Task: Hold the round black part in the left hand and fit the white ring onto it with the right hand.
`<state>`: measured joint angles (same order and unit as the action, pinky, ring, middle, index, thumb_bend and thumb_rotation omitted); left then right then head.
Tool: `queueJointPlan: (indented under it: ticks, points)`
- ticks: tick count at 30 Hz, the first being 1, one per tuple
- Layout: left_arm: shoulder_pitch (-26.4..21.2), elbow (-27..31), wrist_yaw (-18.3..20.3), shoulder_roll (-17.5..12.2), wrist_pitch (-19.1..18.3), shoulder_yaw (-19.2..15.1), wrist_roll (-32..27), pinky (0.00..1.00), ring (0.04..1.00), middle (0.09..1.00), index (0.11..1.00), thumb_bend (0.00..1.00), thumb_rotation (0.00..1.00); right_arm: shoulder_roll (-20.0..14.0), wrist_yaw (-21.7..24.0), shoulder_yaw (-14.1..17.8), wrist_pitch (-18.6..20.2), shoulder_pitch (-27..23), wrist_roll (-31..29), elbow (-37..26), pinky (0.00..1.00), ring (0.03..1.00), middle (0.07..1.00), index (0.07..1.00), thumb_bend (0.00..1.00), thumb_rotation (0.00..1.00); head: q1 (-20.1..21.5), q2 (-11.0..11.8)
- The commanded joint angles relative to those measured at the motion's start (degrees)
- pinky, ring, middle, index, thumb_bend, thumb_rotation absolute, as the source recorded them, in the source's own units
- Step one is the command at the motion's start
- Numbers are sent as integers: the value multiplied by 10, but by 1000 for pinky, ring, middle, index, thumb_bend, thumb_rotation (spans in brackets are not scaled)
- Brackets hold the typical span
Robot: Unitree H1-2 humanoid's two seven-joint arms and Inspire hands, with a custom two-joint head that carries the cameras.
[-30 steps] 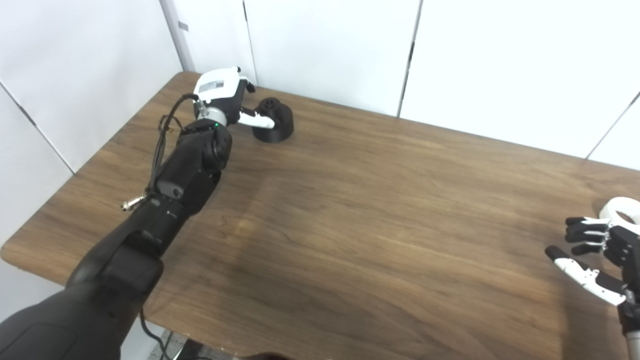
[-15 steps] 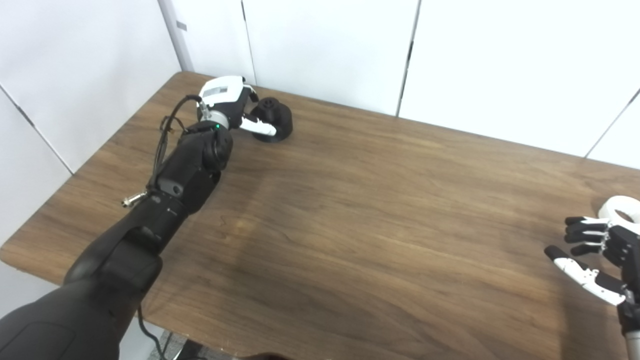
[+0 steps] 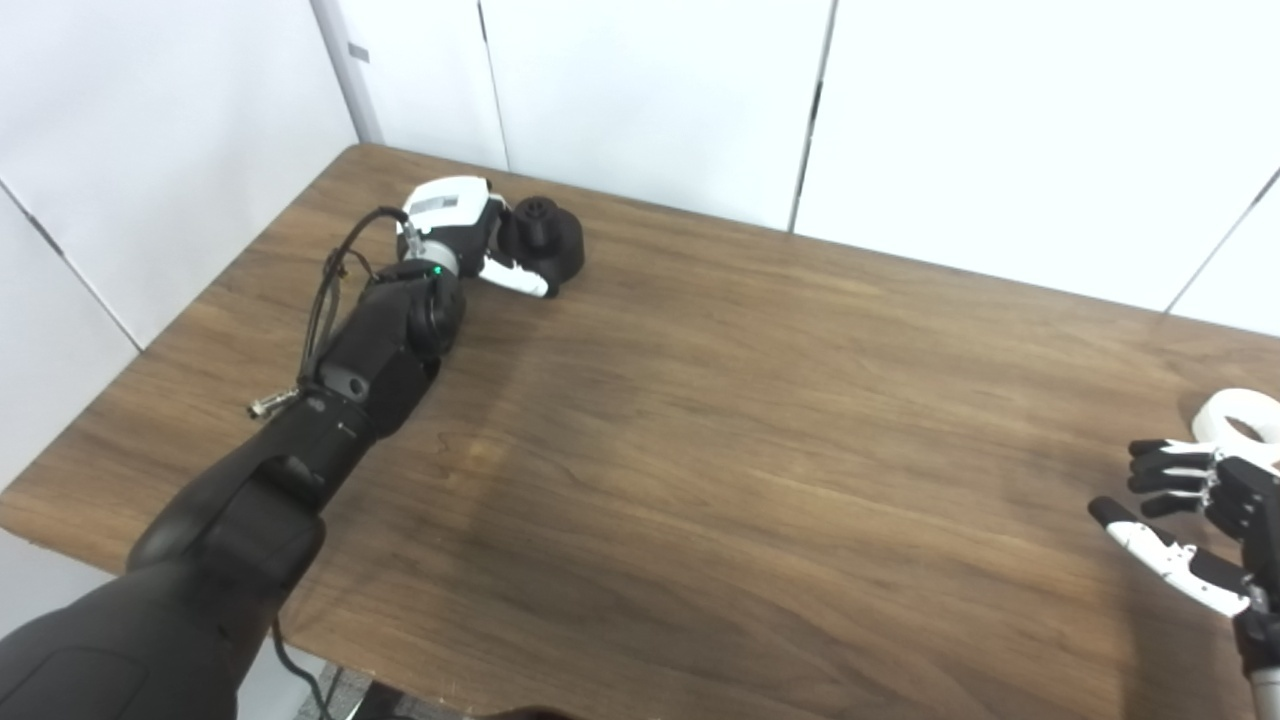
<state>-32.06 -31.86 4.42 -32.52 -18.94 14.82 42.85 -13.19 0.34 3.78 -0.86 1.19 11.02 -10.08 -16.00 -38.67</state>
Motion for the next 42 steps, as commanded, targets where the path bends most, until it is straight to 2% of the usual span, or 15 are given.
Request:
queueJointPlan:
  ticks: [1, 7, 14, 19, 23, 29, 32, 34, 38, 42]
  points:
    - [-31, -4, -24, -11, 9, 1, 5, 1000, 1000, 1000, 783, 1000, 490, -11, 4, 6, -9, -12, -7, -24, 458, 558, 649, 497, 506, 126, 0, -2]
    - [-37, -39, -62, -5, 30, 6, 3, 1000, 1000, 999, 765, 1000, 469, -14, 7, 5, -19, -11, -7, -19, 455, 552, 649, 497, 506, 126, 0, -3]
    - [-46, -69, -111, 22, 21, -6, -11, 1000, 1000, 979, 753, 1000, 440, -15, 6, 5, -20, -11, -6, -18, 452, 547, 645, 497, 506, 127, 3, -3]
    - [-61, -106, -153, 33, 28, 0, -10, 988, 1000, 958, 726, 1000, 483, -19, 6, 6, -17, -9, -2, -22, 449, 545, 643, 497, 506, 129, 6, -4]
    - [-66, -117, -178, 44, 34, -14, -31, 959, 995, 935, 704, 1000, 508, -19, 4, 6, -16, -8, 1, -23, 453, 549, 644, 497, 506, 129, 9, -3]
    - [-71, -130, -182, 56, 44, -33, -65, 999, 983, 916, 686, 1000, 485, -20, 3, 6, -24, -10, 5, -19, 450, 550, 640, 497, 506, 130, 9, -3]
    - [-72, -133, -187, 60, 49, -35, -75, 969, 980, 909, 675, 1000, 479, -19, 4, 7, -19, -11, 6, -23, 454, 554, 640, 497, 507, 129, 9, -3]
    - [-74, -137, -191, 63, 56, -39, -86, 955, 975, 900, 666, 1000, 458, -19, 4, 7, -16, -11, 7, -25, 455, 557, 645, 497, 506, 129, 12, -6]
    - [-71, -133, -190, 67, 72, -45, -105, 991, 973, 901, 661, 1000, 411, -19, 4, 7, -13, -11, 9, -27, 449, 553, 643, 497, 506, 131, 12, -6]
    - [-67, -124, -191, 68, 79, -47, -116, 966, 962, 896, 647, 992, 359, -18, 3, 7, -11, -10, 11, -29, 452, 557, 642, 497, 506, 131, 12, -6]
